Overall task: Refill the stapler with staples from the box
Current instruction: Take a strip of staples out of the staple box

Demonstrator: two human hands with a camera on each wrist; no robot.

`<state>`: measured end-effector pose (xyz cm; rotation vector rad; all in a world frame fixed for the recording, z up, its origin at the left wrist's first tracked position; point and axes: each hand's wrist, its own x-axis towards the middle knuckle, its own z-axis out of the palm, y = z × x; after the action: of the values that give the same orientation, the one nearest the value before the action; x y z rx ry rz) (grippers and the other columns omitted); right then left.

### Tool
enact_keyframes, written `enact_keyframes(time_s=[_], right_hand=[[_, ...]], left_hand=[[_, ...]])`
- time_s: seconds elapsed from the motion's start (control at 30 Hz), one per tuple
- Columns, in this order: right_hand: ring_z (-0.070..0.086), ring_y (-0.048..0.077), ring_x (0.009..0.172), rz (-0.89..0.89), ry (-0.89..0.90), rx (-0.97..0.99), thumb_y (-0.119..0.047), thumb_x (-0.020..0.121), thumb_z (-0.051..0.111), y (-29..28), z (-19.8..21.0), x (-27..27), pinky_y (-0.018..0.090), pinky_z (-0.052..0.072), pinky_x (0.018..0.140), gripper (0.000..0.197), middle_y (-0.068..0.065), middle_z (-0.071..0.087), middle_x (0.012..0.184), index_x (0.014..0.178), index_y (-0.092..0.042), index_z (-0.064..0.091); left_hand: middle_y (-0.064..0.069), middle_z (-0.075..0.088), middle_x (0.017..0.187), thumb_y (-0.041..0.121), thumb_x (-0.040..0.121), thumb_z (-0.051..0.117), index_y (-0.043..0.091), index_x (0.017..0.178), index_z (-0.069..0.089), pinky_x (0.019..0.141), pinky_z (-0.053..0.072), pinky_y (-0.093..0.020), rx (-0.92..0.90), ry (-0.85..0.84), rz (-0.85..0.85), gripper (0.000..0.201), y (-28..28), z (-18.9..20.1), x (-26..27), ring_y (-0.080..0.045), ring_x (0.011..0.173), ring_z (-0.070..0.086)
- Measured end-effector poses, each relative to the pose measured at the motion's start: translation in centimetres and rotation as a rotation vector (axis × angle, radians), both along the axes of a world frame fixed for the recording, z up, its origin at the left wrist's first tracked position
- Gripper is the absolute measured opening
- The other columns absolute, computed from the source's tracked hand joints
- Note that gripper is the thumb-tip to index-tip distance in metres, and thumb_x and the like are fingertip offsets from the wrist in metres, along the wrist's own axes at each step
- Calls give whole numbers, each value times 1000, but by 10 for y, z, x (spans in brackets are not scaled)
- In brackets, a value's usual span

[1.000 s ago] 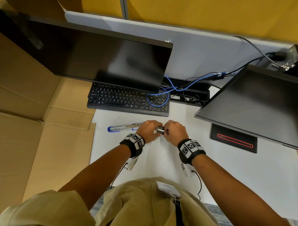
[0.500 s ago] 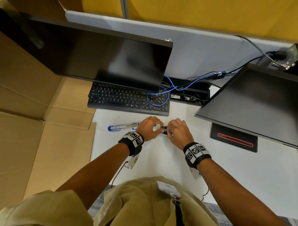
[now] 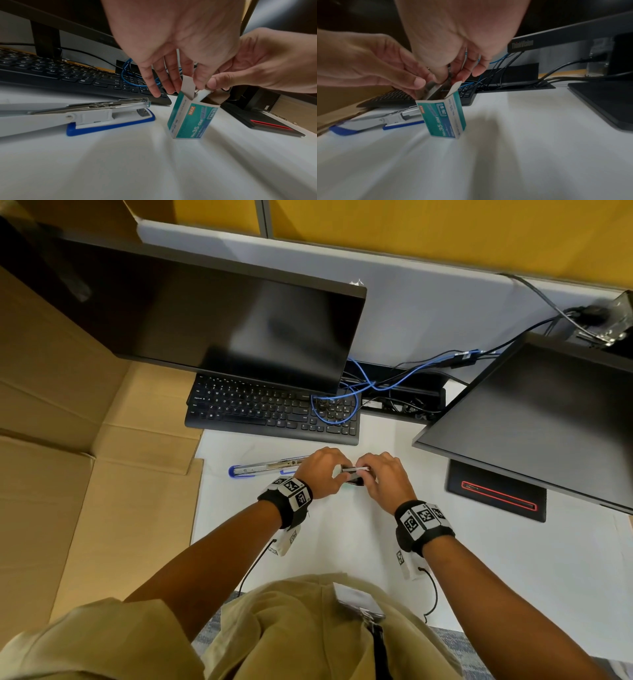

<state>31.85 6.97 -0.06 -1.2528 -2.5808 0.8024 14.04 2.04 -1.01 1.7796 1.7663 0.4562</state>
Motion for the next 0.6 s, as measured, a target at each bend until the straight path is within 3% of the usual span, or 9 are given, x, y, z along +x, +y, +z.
enact_keyframes(time_s=[0.1, 0.2, 0.27, 0.37, 0.47, 0.6], right_hand=[[51, 17, 83, -45, 56, -99, -18, 91, 57, 0, 0, 0, 28, 35, 78, 8, -7, 63, 82, 94, -21, 63], [59, 16, 83, -98, 127, -178, -18, 88, 63, 2, 0, 0, 22, 41, 76, 11, -2, 67, 85, 98, -23, 63], [61, 13, 82, -120, 181, -225, -12, 86, 66, 2, 3, 0, 8, 42, 72, 17, 0, 68, 88, 101, -20, 64], [60, 7, 80, -132, 213, -251, -7, 84, 68, 2, 5, -1, 0, 41, 72, 18, 1, 68, 88, 100, -15, 64], [60, 0, 78, -157, 237, -250, -8, 82, 70, 1, 4, -1, 3, 43, 70, 14, -1, 69, 86, 93, -16, 66], [61, 3, 79, -176, 249, -255, -8, 80, 72, -2, 3, -4, 11, 46, 72, 11, -3, 69, 84, 88, -15, 68]], left_hand=[[-1, 70, 109, 30, 90, 57, 16, 109, 69, 89, 50, -38, -21, -17, 5, 26, 1, -1, 1, -21, 100, 61], [-2, 69, 108, 26, 91, 55, 16, 107, 70, 88, 50, -38, -32, -46, 9, 24, 2, -2, 3, -21, 99, 61], [-3, 70, 105, 22, 89, 56, 14, 100, 71, 87, 51, -38, -33, -63, 30, 20, 3, 0, 4, -22, 94, 62], [-3, 71, 97, 18, 86, 58, 12, 88, 71, 80, 53, -40, -35, -76, 50, 14, 4, 0, 4, -21, 85, 62], [0, 70, 96, 25, 82, 65, 17, 92, 72, 80, 53, -36, -42, -92, 42, 15, 3, 0, 4, -19, 86, 62], [1, 69, 101, 31, 82, 68, 18, 96, 73, 83, 49, -34, -36, -57, 16, 20, 2, 1, 6, -18, 92, 61]])
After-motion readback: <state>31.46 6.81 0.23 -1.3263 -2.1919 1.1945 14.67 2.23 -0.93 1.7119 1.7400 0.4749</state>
